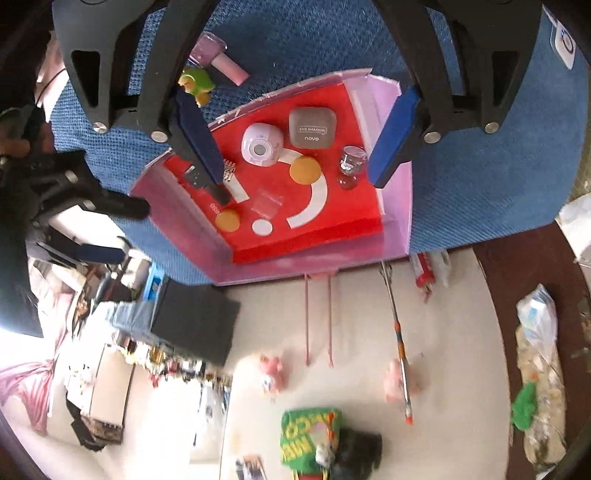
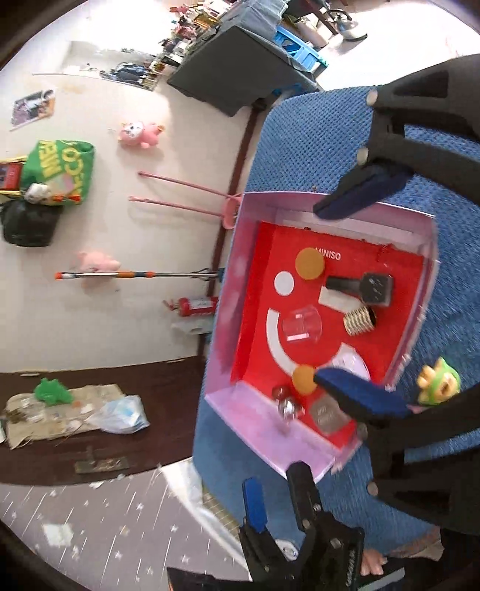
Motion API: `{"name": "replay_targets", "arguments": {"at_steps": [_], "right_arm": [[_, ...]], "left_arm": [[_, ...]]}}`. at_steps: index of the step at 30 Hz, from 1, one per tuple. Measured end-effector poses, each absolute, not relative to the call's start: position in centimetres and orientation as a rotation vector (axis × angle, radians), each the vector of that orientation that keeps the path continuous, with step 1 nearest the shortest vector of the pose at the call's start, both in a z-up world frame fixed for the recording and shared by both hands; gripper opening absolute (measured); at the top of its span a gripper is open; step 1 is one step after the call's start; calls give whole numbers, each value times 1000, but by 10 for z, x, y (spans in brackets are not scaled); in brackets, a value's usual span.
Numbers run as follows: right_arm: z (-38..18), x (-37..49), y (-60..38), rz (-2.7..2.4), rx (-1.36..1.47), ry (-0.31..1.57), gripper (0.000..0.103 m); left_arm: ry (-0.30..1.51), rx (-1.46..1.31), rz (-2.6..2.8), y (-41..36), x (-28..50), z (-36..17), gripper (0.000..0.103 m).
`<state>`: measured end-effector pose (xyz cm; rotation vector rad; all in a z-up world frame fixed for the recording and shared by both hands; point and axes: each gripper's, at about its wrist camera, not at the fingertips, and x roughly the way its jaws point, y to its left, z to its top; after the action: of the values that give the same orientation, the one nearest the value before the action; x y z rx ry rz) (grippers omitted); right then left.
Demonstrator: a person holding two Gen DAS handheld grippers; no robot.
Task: Organize rigid objects
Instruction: 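Withdraw both tools toward the pink nail polish and green frog toy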
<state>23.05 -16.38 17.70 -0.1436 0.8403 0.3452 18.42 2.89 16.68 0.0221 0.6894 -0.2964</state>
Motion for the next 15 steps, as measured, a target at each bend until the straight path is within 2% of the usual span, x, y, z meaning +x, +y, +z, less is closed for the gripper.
{"name": "replay_targets", "arguments": {"at_steps": [2, 6, 15], "right_arm": [[184, 208, -163, 348, -149, 802, 98], [189, 170, -162, 342, -141, 755, 103], [165, 103, -172, 298, -53, 709, 103]], "left_arm": [[644, 14, -278, 31, 164, 169, 91], [603, 2, -264, 29, 133, 167, 92], [626, -34, -245, 31, 94, 131, 92]]}}
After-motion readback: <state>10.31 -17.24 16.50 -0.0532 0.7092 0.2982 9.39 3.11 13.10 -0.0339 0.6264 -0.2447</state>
